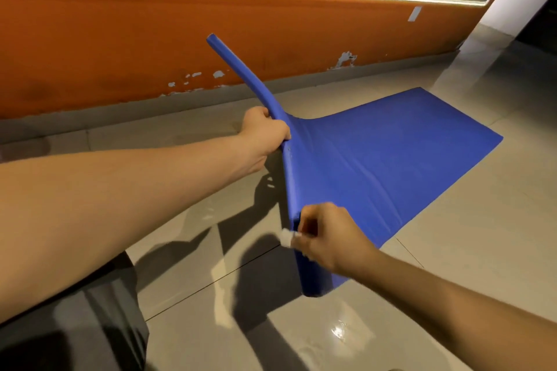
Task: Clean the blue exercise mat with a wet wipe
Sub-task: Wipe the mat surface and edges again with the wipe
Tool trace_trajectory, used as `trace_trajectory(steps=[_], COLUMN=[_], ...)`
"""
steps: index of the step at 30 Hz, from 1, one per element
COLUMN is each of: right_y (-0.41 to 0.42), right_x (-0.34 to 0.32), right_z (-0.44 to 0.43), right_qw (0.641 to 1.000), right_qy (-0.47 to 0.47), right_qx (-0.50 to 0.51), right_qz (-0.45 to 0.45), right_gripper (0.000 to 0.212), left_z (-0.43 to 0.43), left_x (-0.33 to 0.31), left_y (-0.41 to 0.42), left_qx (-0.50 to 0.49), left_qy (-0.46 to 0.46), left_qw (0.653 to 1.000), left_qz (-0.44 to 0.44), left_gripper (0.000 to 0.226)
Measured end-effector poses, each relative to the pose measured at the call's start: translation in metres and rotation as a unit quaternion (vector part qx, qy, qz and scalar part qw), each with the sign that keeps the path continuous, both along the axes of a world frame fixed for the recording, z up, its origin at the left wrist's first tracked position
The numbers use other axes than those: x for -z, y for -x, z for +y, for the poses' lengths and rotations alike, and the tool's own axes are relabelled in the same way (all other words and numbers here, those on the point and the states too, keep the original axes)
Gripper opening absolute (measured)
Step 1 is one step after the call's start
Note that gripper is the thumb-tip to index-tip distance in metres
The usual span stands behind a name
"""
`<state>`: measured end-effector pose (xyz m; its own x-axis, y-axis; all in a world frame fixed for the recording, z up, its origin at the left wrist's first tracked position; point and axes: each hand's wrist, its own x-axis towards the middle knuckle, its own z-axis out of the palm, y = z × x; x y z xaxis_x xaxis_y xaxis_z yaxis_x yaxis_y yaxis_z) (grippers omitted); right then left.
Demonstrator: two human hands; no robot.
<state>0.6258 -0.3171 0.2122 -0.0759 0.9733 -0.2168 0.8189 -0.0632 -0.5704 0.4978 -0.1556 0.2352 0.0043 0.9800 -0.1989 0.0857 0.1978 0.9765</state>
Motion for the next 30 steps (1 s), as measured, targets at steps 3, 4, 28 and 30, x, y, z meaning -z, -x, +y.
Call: trace_trajectory(steps=[3,4,28,30], right_y=[0.002,0.002,-0.023,-0.019], right_x=[-0.001,-0.004,0.005,0.013], right_z=[0.007,0.016,0.029,0.008], right_qw=[1.000,0.998,0.985,0.986], right_qy=[-0.021,-0.042,-0.117,-0.138], right_qx=[0.018,0.043,0.111,0.083], right_qz=[0.001,0.025,0.057,0.052], right_gripper=[0.029,0.028,0.025,0.021], left_z=[0.000,-0.002,-0.027,-0.018], left_x=[0.001,0.002,0.012,0.012], left_y=[0.001,-0.001,-0.020,-0.013], left_qx=[-0.004,-0.001,0.146,0.090], left_qy=[0.001,0.000,0.060,0.024], left_qw=[1.000,1.000,0.979,0.986], left_qz=[0.002,0.005,0.127,0.137], left_gripper=[0.025,0.023,0.076,0.051])
